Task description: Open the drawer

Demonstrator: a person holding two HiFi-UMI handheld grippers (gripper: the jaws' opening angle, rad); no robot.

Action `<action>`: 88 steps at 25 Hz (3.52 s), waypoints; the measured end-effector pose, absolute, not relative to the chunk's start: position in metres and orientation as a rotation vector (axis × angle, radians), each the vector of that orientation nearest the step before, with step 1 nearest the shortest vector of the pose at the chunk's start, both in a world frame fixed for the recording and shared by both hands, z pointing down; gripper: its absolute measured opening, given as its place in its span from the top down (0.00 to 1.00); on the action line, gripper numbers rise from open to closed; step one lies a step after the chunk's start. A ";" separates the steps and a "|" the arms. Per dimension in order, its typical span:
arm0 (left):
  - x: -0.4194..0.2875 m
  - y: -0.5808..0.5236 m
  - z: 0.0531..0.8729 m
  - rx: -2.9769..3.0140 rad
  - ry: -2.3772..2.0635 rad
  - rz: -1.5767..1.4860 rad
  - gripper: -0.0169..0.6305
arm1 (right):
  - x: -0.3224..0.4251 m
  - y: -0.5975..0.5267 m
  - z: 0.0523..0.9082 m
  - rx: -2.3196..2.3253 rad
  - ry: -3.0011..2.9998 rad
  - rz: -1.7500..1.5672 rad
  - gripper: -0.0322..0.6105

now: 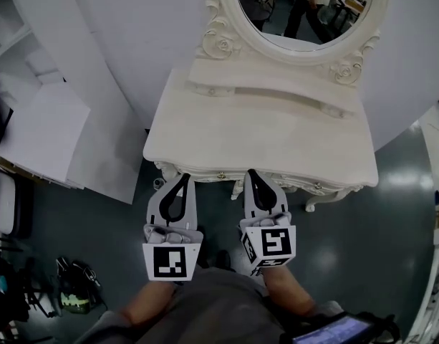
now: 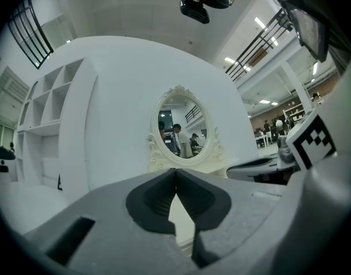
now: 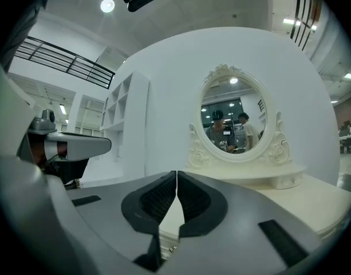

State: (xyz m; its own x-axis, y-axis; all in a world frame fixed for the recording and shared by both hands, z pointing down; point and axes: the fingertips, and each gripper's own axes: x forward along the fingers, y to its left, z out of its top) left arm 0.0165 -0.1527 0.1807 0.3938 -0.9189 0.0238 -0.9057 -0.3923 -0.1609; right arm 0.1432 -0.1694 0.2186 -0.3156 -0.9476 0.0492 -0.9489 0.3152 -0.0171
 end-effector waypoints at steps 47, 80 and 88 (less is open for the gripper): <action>-0.057 -0.225 0.419 -2.883 1.758 -0.565 0.95 | 0.084 -0.228 0.506 1.653 -2.153 0.565 0.69; -0.093 -0.232 0.412 -2.864 1.826 -0.599 0.95 | 0.081 -0.261 0.518 1.700 -2.028 0.564 0.75; -0.090 -0.229 0.410 -2.860 1.827 -0.587 0.95 | 0.085 -0.262 0.519 1.709 -2.040 0.556 0.76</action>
State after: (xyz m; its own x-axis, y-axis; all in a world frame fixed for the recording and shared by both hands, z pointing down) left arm -0.0898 -0.2291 0.4099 0.3933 -0.8101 0.4349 -0.9118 -0.4045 0.0711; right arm 0.0854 -0.2622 0.5186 -0.1565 -0.8176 0.5541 -0.9857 0.1646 -0.0355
